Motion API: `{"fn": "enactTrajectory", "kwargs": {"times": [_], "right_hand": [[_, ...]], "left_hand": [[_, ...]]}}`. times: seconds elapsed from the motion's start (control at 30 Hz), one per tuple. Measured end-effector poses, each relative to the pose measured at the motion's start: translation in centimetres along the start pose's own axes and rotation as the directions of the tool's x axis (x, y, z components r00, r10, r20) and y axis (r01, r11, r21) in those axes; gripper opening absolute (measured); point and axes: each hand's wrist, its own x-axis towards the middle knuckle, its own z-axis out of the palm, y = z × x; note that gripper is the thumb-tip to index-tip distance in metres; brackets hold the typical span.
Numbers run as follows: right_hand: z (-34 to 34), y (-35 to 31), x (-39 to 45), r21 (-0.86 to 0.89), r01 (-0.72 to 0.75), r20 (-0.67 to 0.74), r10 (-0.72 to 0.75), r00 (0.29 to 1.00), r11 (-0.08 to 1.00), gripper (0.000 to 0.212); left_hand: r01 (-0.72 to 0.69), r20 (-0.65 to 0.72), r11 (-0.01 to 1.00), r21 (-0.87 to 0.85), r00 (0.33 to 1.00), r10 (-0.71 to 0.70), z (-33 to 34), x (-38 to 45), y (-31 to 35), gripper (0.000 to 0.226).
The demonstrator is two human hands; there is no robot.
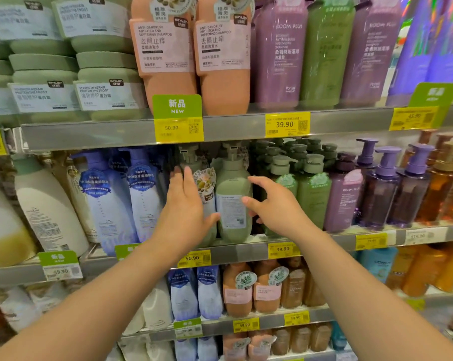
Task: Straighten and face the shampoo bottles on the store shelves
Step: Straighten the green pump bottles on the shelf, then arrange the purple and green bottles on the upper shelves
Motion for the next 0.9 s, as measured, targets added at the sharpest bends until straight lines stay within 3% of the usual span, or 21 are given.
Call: {"fn": "enactTrajectory", "kwargs": {"times": [0.07,0.17,0.27,0.43,0.67,0.8,0.9], "right_hand": [[-0.1,0.5,-1.2,0.035,-0.027,0.000,0.027,1.000,0.999,0.047],[-0.4,1.2,-2.9,0.138,-0.111,-0.031,0.116,0.993,0.984,0.035],[-1.3,2.0,-4.4,0.130,-0.164,-0.085,0.176,0.981,0.978,0.030],[-4.4,3.5,-5.9,0.156,-0.212,-0.198,0.240,0.950,0.965,0.024],[-9.0,8.1,-5.4,0.102,-0.259,-0.260,0.277,0.925,0.961,0.025],[-13.0,11.5,-3.8,0.160,-0.222,-0.308,0.262,0.915,0.962,0.030],[-14.9,13.8,-2.2,0.077,-0.200,-0.250,0.213,0.944,0.977,0.050]], "left_hand": [[-0.144,-0.041,0.984,0.108,0.988,0.150,0.5,-1.5,0.8,0.112],[-0.309,-0.010,0.948,0.076,0.951,0.310,0.8,-2.1,1.9,0.099],[-0.377,0.080,0.916,-0.136,0.917,0.390,0.4,-2.0,3.3,0.081],[-0.445,0.085,0.820,-0.361,0.859,0.504,0.4,-1.8,6.0,0.060],[-0.432,0.108,0.805,-0.406,0.852,0.512,2.1,-0.1,11.4,0.066],[-0.323,0.121,0.832,-0.451,0.901,0.416,3.6,1.4,15.8,0.062],[-0.207,0.131,0.822,-0.531,0.938,0.321,5.4,2.8,19.0,0.056]]}}
